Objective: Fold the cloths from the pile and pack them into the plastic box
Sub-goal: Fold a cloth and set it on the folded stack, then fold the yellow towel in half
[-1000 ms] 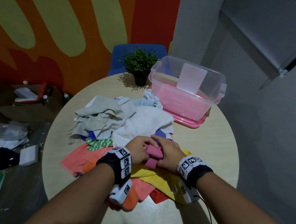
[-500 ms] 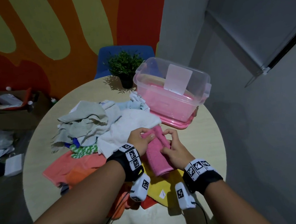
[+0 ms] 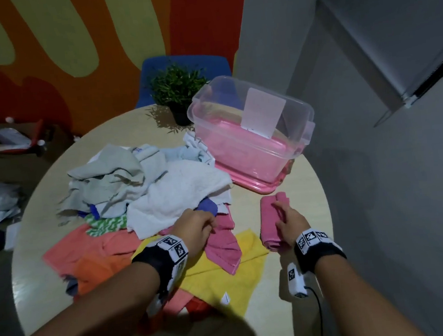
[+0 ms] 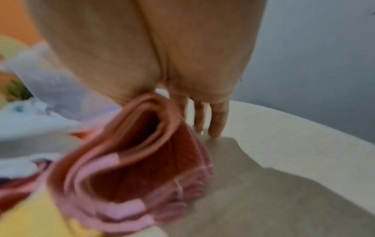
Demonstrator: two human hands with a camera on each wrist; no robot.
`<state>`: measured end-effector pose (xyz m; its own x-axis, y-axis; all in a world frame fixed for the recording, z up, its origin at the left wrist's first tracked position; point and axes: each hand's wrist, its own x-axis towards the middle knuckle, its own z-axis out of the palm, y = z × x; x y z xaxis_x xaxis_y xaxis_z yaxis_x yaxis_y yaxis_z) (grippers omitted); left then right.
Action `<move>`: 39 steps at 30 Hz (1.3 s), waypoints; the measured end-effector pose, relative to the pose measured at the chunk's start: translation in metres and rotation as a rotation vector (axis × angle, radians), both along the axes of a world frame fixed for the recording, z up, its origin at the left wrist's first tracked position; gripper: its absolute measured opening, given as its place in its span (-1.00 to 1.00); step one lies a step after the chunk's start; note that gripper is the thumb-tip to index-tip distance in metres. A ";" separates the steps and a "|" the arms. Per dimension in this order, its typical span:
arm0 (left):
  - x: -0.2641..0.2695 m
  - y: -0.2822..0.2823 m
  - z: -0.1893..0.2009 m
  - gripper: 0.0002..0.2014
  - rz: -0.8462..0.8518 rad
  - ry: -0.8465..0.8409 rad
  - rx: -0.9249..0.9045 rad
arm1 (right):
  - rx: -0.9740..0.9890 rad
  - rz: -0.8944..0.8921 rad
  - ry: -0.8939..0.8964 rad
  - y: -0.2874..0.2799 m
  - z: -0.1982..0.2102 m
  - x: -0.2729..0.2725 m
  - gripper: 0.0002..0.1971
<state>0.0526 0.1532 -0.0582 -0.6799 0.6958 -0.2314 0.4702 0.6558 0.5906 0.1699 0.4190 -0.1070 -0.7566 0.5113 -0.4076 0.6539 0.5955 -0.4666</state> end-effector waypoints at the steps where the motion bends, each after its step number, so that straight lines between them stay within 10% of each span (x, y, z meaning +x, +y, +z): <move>1: 0.001 -0.004 -0.003 -0.80 -0.020 0.043 -0.037 | 0.105 0.018 -0.096 0.002 -0.006 0.001 -0.39; 6: 0.013 -0.024 -0.017 -0.69 -0.022 0.215 -0.203 | 0.498 0.129 -0.120 -0.012 -0.003 0.012 -0.42; 14: 0.019 -0.044 -0.048 -0.25 -0.161 0.085 -0.515 | 0.374 0.459 -0.221 -0.032 -0.030 0.007 -0.35; 25: 0.018 -0.042 -0.048 -0.24 -0.142 0.057 -0.489 | 0.324 0.456 -0.300 -0.012 -0.010 -0.043 -0.33; 30: 0.018 -0.045 -0.042 -0.33 -0.116 0.089 -0.432 | 0.409 0.390 0.057 -0.054 0.012 -0.020 -0.54; 39: 0.016 -0.052 -0.016 -0.69 -0.125 0.108 -0.346 | -0.013 0.560 -0.012 -0.156 0.026 0.012 -0.49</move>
<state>0.0682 0.1007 -0.0743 -0.6282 0.6681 -0.3989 0.6062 0.7416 0.2874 0.1819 0.2634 -0.0806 -0.9063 0.0273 -0.4216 0.2447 0.8475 -0.4711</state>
